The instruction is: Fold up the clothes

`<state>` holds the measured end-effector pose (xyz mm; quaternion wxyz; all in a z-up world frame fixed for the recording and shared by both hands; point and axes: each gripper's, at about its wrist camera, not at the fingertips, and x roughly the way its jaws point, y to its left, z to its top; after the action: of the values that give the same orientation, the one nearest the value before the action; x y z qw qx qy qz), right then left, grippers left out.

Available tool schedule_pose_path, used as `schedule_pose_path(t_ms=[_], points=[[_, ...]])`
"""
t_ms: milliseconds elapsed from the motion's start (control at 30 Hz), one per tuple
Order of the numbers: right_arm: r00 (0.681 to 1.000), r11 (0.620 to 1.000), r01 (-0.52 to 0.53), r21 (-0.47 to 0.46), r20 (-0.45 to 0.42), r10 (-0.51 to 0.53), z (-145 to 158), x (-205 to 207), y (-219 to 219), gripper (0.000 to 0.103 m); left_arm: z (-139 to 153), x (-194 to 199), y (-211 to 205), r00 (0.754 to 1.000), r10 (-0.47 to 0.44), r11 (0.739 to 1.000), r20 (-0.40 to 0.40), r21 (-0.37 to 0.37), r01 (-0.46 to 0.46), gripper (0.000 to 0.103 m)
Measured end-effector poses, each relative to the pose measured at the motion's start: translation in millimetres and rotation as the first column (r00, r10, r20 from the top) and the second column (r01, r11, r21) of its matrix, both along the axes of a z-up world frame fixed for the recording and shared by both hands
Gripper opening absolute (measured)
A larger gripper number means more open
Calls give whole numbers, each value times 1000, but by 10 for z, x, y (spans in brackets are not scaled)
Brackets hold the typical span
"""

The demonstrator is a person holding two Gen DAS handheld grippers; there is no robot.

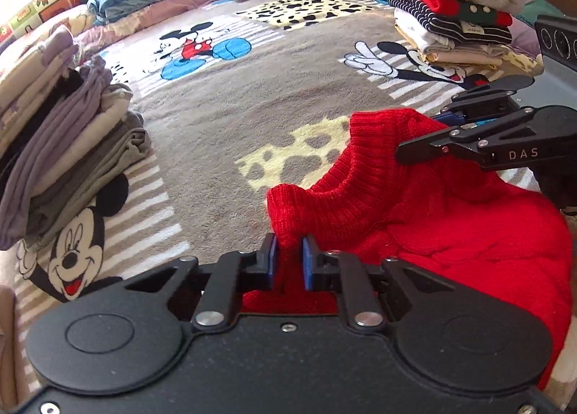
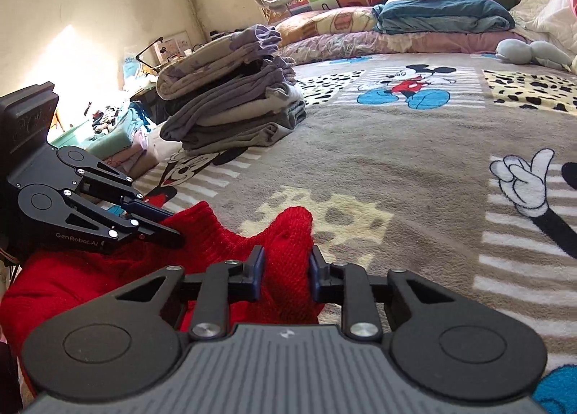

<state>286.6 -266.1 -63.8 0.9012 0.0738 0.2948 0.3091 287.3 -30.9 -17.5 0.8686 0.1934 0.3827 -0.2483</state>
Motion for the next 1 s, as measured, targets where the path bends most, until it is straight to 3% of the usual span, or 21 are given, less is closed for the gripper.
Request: schedule_pose_path(t_ms=[267,433,633,767,1000], points=[[985,1000,10,-5,175,-9,512,-610,-1,20,634,-508,-4,985,-5,1000,173,-13,8,11],[970,998,34,52,238,-45,935,-904,-84,20,1047,-776,0,964,-15,1000,264,-16,19,10],[951,1000,6,-22,310,2,1610,-1074,-43,19,1496,-1001,92,934,-6,1000,359,-19,14,10],[943,995,-9,-98,329,41,1966,-1057,85,19,1705,-998,137,912,-2,1000,411,3,0,10],[935,981,-5,-195,348,74,2389,-789,286,18,1988,-644,142,878,20,999,478,23,-35,10]])
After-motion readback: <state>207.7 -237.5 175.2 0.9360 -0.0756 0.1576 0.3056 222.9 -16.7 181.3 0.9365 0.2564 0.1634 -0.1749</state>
